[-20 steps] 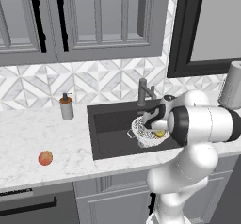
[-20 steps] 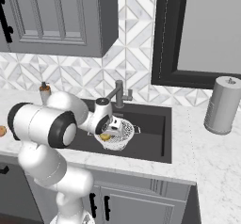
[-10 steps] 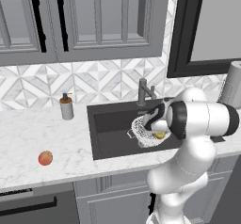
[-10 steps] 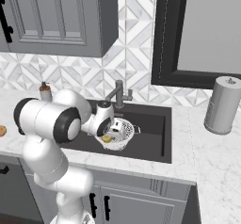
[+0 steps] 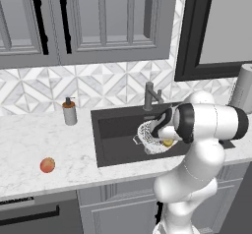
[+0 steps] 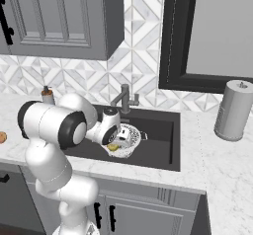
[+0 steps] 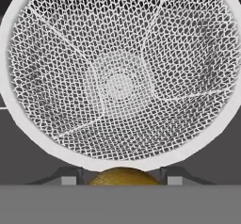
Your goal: Put the colander in the sink, put the kiwi, peach in the colander, and turn on the sink faucet and pour water over the colander.
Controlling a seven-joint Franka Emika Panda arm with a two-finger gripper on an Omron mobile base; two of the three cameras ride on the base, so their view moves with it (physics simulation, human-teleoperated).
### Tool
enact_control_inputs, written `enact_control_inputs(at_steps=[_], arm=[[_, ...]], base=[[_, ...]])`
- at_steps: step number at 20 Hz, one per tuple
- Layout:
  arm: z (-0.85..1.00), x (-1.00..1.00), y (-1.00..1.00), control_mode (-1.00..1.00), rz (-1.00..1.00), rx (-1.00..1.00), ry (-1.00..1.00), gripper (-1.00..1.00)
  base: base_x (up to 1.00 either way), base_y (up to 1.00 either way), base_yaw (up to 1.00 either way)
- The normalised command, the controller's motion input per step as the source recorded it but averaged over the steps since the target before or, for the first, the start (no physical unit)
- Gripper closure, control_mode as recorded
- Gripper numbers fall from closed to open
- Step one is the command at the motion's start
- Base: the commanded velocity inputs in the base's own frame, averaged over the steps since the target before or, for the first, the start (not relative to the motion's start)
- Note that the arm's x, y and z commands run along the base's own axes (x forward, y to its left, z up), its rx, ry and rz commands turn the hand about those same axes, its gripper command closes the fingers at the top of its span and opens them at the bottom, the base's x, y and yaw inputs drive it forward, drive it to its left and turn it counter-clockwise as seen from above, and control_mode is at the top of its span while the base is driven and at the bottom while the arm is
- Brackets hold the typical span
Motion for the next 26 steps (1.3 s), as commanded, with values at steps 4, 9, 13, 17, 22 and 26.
enact_control_inputs(at_steps=[4,9,13,17,22,26], arm=[[0.0,0.23,0.0,-1.0,0.0,0.0,0.0,1.0],[0.0,0.22,0.0,-1.0,0.0,0.0,0.0,1.0],[-0.15,0.09,0.0,-1.0,0.0,0.0,0.0,1.0],[-0.3,0.01,0.0,-1.0,0.0,0.0,0.0,1.0],[-0.19,0.0,0.0,-1.0,0.0,0.0,0.0,-1.0],[0.0,0.03,0.0,-1.0,0.0,0.0,0.0,-1.0]], base=[[0.0,0.0,0.0],[0.0,0.0,0.0],[0.0,0.0,0.0],[0.0,0.0,0.0],[0.0,0.0,0.0],[0.0,0.0,0.0]])
